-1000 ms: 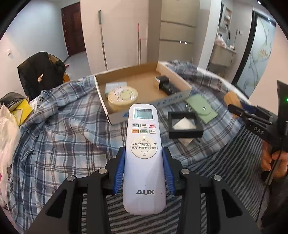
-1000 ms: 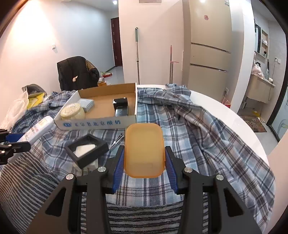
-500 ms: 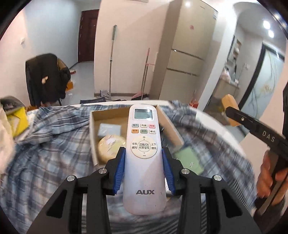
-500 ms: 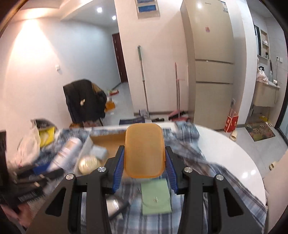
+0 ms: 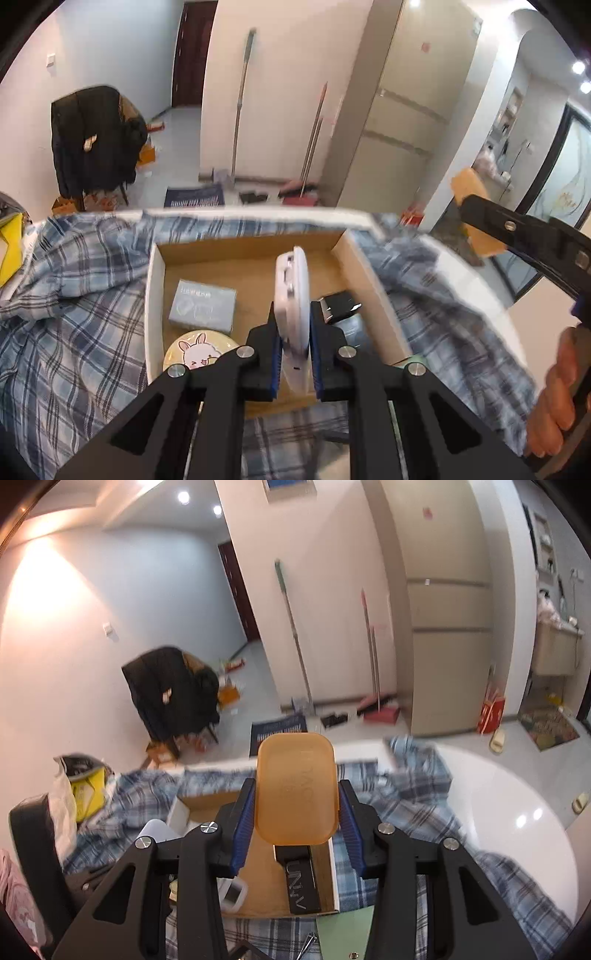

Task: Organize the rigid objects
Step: 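Carry the remote into the tray and open the left gripper, then lower the orange box into the tray and open the right gripper, then grasp the black square frame on the cloth with the left gripper and lift, then grasp the green pouch on the cloth with the right gripper, then lay the green pouch in the tray with right gripper while left carries black frame above tray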

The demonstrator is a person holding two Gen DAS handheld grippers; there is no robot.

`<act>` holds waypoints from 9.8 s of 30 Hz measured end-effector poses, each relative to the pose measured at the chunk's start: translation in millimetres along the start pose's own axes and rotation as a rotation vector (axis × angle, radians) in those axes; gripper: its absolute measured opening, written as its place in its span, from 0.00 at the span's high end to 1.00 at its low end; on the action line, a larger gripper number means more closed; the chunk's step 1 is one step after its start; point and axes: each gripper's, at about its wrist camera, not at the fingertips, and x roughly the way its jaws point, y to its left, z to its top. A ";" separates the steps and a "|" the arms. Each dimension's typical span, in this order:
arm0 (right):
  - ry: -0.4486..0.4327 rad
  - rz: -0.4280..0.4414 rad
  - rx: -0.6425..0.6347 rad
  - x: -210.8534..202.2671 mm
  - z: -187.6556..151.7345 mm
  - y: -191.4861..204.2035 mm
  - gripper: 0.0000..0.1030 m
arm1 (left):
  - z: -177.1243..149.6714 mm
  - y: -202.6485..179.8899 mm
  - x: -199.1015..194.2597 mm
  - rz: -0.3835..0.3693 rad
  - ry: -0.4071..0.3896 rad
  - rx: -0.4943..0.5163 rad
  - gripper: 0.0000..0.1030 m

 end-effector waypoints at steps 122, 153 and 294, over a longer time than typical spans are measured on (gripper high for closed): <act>-0.050 -0.078 -0.075 -55.1 -106.7 -47.0 0.01 | -102.8 -29.3 -61.7 -0.188 -0.017 0.199 0.00; -0.004 -0.113 -0.147 -41.5 -113.6 -38.2 0.06 | -101.2 -59.5 -1.2 -0.106 0.172 0.334 0.30; 0.290 0.095 -0.019 135.3 -27.9 14.5 0.22 | 30.9 38.1 -4.7 0.151 -0.232 0.035 0.30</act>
